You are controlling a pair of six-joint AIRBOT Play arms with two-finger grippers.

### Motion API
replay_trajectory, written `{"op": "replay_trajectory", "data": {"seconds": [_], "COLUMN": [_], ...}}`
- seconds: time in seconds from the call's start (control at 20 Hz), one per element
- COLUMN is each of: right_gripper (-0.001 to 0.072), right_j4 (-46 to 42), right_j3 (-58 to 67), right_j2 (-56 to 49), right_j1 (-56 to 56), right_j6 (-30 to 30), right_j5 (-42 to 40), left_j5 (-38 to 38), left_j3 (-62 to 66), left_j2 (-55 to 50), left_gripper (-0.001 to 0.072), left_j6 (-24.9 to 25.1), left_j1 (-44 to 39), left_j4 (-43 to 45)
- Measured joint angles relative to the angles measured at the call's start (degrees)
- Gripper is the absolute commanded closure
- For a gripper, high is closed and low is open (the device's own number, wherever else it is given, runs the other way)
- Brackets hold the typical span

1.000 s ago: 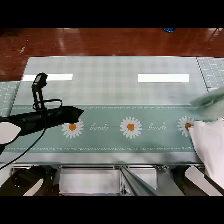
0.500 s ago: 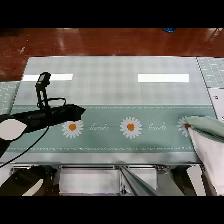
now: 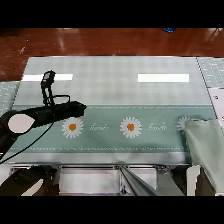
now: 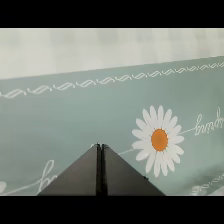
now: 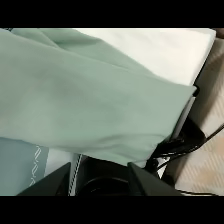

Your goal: Fold the shirts.

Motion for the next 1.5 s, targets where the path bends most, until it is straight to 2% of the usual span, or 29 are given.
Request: {"op": "replay_trajectory", "data": {"seconds": [0.1,0.2,0.3,0.4,0.5,0.6,0.7,0.9,1.15,1.5], "right_gripper": [0.0672,0.0692,0.0693,0.0692,0.0692,0.0692,0.0692,0.0692,0.0692,0.0692], "right_j4": [2.93,12.07,25.66,35.63,40.26,36.37,26.45,4.81,-5.01,-8.26], "right_j3": [1.22,4.42,8.55,13.07,18.01,21.94,23.67,19.12,11.67,9.73], "right_j2": [-1.36,-4.2,-6.8,-9.35,-13.25,-18.49,-24.37,-34.32,-38.73,-39.5], "right_j1": [-0.04,0.33,3.93,13.27,28.39,44.7,59.67,77.59,83.27,84.59], "right_j6": [-0.22,-0.74,-1.6,-2.73,-4.26,-5.01,-4.66,0.74,4.31,5.14], "right_j5": [-0.17,-1.64,-8.37,-18.51,-28.39,-33.79,-34.16,-32.22,-36.87,-39.71], "left_j5": [0.31,-0.42,-2.03,-4.68,-8.26,-13.42,-19.12,-23.52,-20.61,-20.48], "left_j3": [2.36,7.5,14.99,24.17,33.99,41.66,44.57,36.44,28.09,26.14], "left_j2": [-0.57,-1.07,-2.27,-5.07,-9.55,-14.45,-18.58,-22.58,-23.69,-24.06], "left_gripper": [0.0686,0.0687,0.0687,0.0687,0.0687,0.0687,0.0686,0.0686,0.0687,0.0686], "left_j6": [1.66,3.32,4.63,5.44,6.29,7.06,5.88,-0.13,-3.19,-3.91], "left_j1": [3.41,8.94,14.25,16.85,16.26,13.6,10.75,9.38,9.92,9.73], "left_j4": [0.09,0.04,0.09,-0.07,-0.52,0.42,4.81,16.02,19.93,21.31]}}
